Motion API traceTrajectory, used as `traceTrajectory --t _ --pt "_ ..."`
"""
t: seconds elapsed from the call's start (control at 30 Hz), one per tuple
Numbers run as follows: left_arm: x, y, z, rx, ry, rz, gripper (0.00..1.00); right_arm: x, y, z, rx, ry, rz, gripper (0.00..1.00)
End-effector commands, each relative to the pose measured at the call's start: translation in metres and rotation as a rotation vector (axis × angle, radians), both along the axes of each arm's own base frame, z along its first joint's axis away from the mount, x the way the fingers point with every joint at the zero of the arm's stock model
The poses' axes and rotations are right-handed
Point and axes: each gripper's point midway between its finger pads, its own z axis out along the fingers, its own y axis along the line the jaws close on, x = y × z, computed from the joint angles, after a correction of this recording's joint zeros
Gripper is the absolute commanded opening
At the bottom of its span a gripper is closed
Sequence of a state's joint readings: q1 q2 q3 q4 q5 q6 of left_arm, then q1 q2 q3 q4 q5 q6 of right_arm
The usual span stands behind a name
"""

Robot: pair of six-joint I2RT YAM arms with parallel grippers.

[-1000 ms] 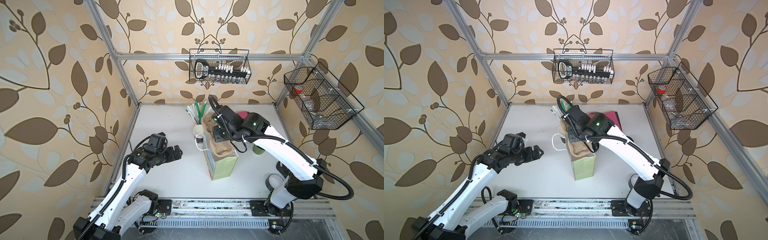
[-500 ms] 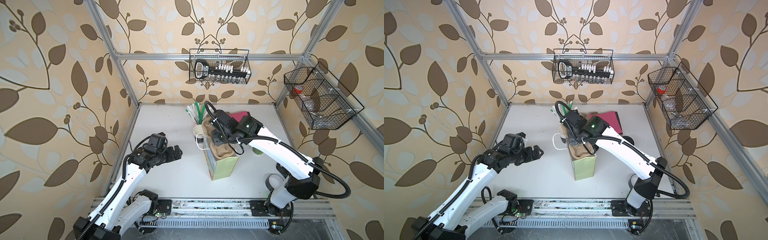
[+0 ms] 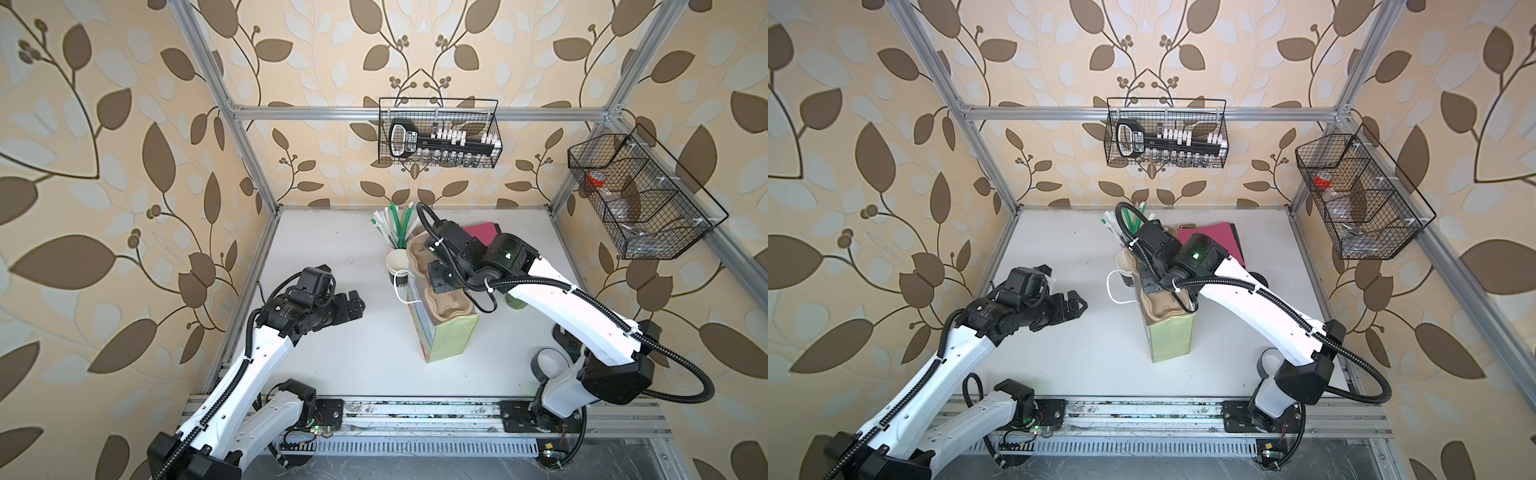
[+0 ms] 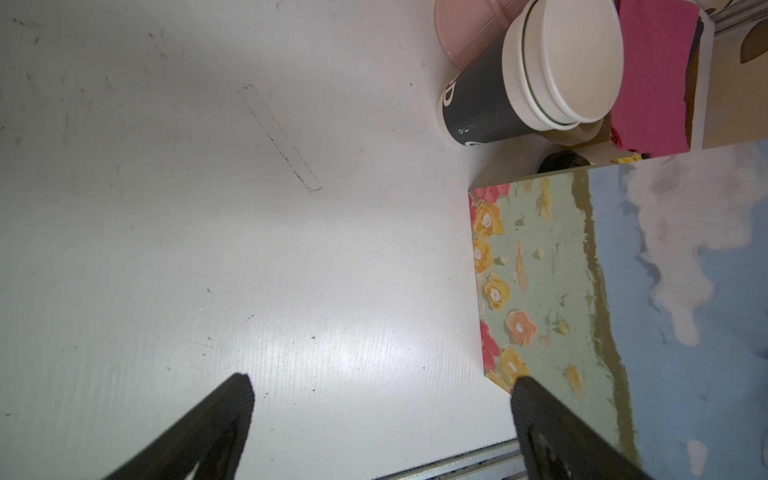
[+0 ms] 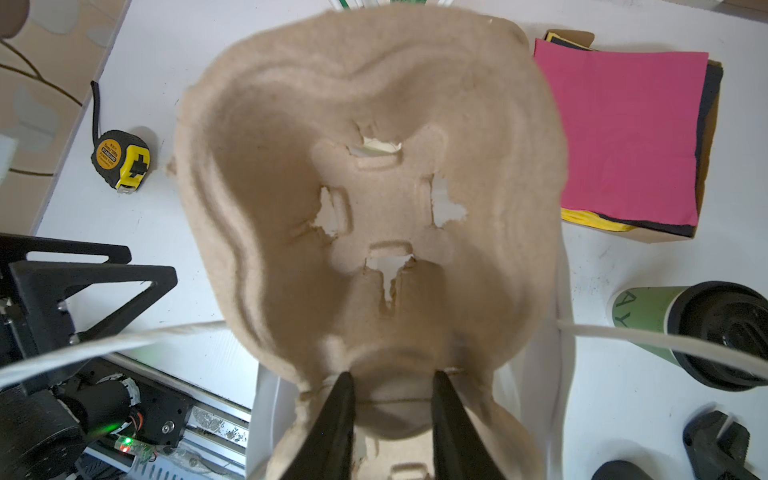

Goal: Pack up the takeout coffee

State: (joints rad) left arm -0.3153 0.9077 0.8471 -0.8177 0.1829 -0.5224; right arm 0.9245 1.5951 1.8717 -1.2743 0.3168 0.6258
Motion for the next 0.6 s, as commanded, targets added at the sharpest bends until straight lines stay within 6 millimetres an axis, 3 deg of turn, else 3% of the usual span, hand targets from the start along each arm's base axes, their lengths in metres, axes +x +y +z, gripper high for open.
traceTrajectory --t 0.0,0.33,0.57 --pt "-0.001 -0.002 0.002 0.009 -0.006 -0.024 0.99 -0.009 -0.006 0.015 0.012 -0.005 -0.001 0.29" --pt "-0.001 -0.002 0.002 0.011 -0.003 -0.024 0.99 -0.02 -0.004 0.011 0.017 0.013 0.021 0.29" --pt "-0.001 -0.002 0.002 0.01 -0.002 -0.025 0.99 -0.023 -0.007 -0.003 -0.011 0.036 0.024 0.29"
